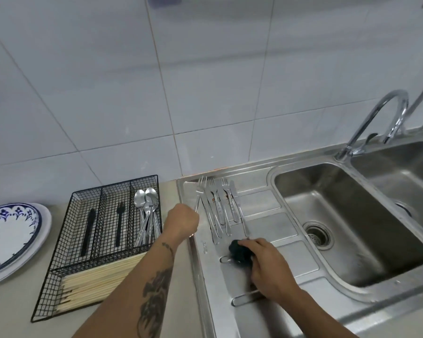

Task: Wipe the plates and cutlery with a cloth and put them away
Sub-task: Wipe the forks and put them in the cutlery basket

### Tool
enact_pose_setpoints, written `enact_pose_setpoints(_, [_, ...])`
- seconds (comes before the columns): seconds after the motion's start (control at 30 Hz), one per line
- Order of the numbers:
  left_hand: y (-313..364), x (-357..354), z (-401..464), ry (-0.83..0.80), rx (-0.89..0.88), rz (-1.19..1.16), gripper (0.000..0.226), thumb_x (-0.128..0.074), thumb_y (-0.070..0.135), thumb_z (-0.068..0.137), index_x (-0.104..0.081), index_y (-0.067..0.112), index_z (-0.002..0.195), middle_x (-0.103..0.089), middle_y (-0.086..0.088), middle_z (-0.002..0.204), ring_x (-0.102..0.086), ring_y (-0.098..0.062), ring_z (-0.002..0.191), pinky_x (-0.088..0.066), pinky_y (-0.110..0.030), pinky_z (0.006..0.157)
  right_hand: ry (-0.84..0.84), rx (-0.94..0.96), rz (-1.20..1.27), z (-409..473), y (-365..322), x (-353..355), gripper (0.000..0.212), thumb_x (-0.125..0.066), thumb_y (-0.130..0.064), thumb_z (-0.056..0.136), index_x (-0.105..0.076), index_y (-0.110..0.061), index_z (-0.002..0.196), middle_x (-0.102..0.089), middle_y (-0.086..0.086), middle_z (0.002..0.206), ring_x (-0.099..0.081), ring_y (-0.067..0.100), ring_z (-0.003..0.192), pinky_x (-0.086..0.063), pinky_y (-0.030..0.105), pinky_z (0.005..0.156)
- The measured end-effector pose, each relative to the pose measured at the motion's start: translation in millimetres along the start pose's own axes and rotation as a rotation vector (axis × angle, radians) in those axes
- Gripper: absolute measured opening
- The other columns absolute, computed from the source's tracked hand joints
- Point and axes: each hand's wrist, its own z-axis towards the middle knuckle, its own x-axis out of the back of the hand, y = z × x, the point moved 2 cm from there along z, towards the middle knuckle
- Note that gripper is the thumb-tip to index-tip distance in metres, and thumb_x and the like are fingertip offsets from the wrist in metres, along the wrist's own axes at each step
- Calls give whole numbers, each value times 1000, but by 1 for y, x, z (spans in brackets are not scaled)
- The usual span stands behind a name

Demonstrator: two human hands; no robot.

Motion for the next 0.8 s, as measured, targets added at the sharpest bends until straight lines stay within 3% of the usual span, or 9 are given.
enact_pose_setpoints(0.07, [4, 9, -20, -31, -77, 6, 22, -52, 4, 85, -71, -5, 89, -73, -18, 86, -72, -31, 75, -62, -45, 70, 88, 14, 24, 4, -14, 20, 56, -53, -2, 87, -55, -35, 133, -54, -7, 124, -53, 17, 111, -48, 28, 94])
enact_pose_setpoints(0.17, [15, 17, -60, -67, -218, 96, 27, -45, 7, 91, -71, 9, 98, -71, -12, 92, -62, -25, 72, -48, -30, 63, 271, 112, 42, 5, -48, 51, 57, -56, 2, 87, -56, -30, 134, -53, -4, 129, -49, 15, 112, -47, 28, 96])
enact_pose_setpoints(0.33, [38, 24, -124, 37, -443, 251, 15, -53, 24, 91, -65, 26, 83, -65, 8, 79, -61, -14, 73, -44, -28, 61, 411, 399, -153, -6, -80, 78, 64, -61, 9, 67, -64, -18, 125, -58, 8, 128, -55, 27, 112, -47, 43, 96])
enact_pose_setpoints(0.47, [43, 32, -155, 185, -569, 381, 21, -53, 41, 94, -69, 28, 99, -68, 7, 92, -62, -19, 89, -51, -32, 77, 486, 301, -148, -17, -63, 92, 66, -50, 9, 65, -61, -14, 126, -57, 7, 128, -54, 30, 116, -45, 49, 97])
enact_pose_setpoints(0.53, [41, 32, -166, 195, -597, 365, 21, -53, 42, 95, -69, 29, 100, -70, 7, 95, -61, -17, 91, -46, -31, 74, 470, 313, -140, -28, -73, 97, 66, -50, 8, 68, -59, -15, 129, -55, 6, 129, -52, 28, 115, -44, 47, 99])
enact_pose_setpoints(0.63, [46, 32, -175, 240, -629, 324, 19, -54, 42, 95, -69, 31, 96, -69, 11, 90, -60, -15, 89, -41, -30, 70, 404, 421, -178, -42, -90, 98, 59, -46, -7, 78, -50, -19, 136, -51, -1, 130, -48, 20, 117, -35, 43, 108])
enact_pose_setpoints(0.8, [51, 24, -196, 222, -656, 326, 19, -55, 42, 95, -70, 29, 94, -70, 12, 90, -58, -13, 86, -41, -30, 72, 407, 229, -293, -62, -67, 113, 60, -52, -15, 82, -40, -29, 138, -48, -6, 135, -42, 17, 131, -16, 54, 118])
